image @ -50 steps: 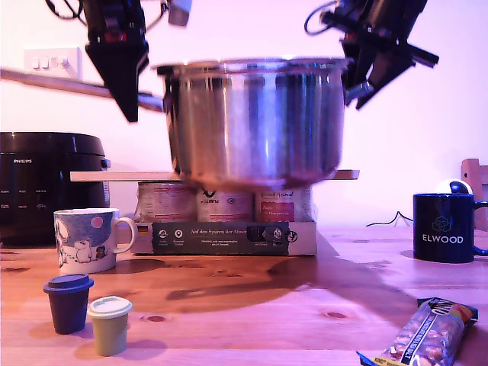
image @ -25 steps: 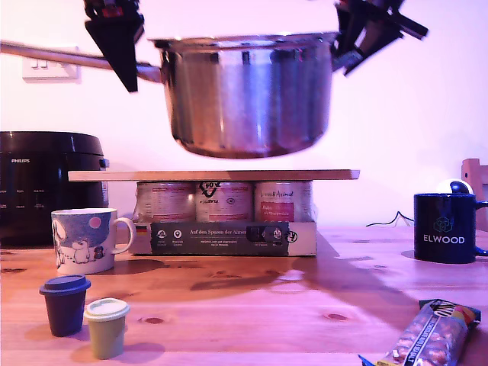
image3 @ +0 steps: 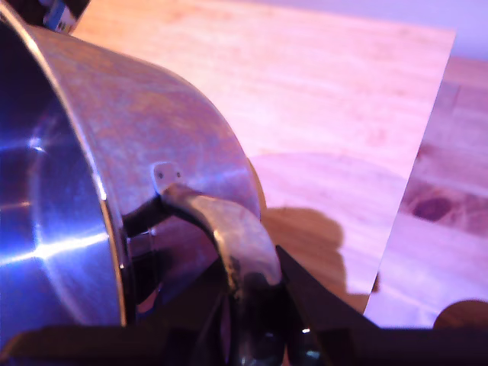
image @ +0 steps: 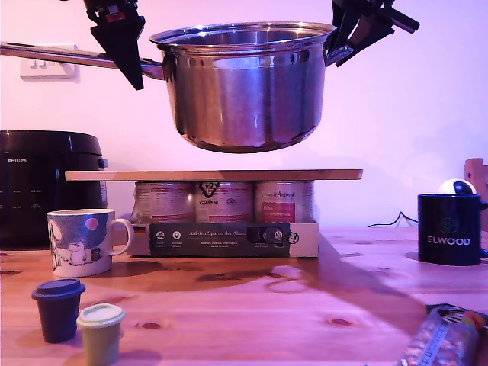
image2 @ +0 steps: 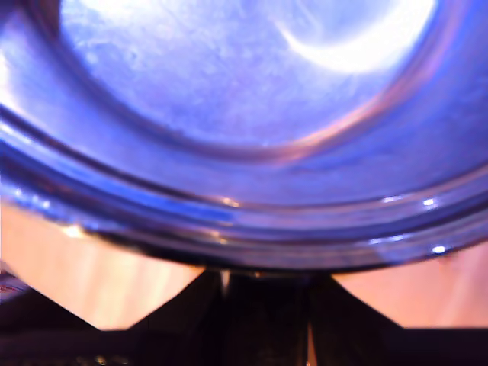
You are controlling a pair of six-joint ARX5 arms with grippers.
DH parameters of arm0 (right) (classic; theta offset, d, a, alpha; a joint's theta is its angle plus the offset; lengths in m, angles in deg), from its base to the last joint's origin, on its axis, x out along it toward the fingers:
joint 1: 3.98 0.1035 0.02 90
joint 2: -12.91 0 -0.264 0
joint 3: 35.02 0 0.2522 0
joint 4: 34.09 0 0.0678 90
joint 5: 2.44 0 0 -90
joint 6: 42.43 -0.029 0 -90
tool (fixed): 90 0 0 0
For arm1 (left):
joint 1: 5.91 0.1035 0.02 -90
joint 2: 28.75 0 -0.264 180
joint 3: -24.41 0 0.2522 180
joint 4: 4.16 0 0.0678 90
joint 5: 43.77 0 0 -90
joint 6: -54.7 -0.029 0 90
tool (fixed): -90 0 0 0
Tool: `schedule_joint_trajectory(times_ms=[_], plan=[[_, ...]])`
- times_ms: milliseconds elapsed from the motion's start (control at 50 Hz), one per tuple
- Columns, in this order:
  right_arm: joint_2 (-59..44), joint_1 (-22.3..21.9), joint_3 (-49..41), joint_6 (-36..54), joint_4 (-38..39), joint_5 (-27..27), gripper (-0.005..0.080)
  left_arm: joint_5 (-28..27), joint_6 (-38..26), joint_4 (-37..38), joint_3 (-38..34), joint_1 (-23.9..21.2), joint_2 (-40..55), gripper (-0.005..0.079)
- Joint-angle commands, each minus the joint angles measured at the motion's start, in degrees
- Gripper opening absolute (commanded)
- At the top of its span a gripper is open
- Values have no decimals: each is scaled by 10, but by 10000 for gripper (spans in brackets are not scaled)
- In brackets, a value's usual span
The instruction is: Pick up the large pot with both hands and place it on the shelf behind you
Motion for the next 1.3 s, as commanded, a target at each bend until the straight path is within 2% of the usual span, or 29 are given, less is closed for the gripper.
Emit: schedule_joint_trajectory(times_ms=[0, 320, 900, 1280], plan=[[13, 33, 10, 14, -15, -37, -13, -15, 64, -98, 44, 8, -9, -24], [13, 37, 10, 6, -34, -37, -13, -49, 83, -95, 46, 5, -9, -24], [13, 40, 11, 6, 3, -34, -13, -43, 92, -84, 54, 3, -9, -24], [13, 35, 11, 19, 49, -17, -13, -43, 104, -164, 54, 4, -9, -24]])
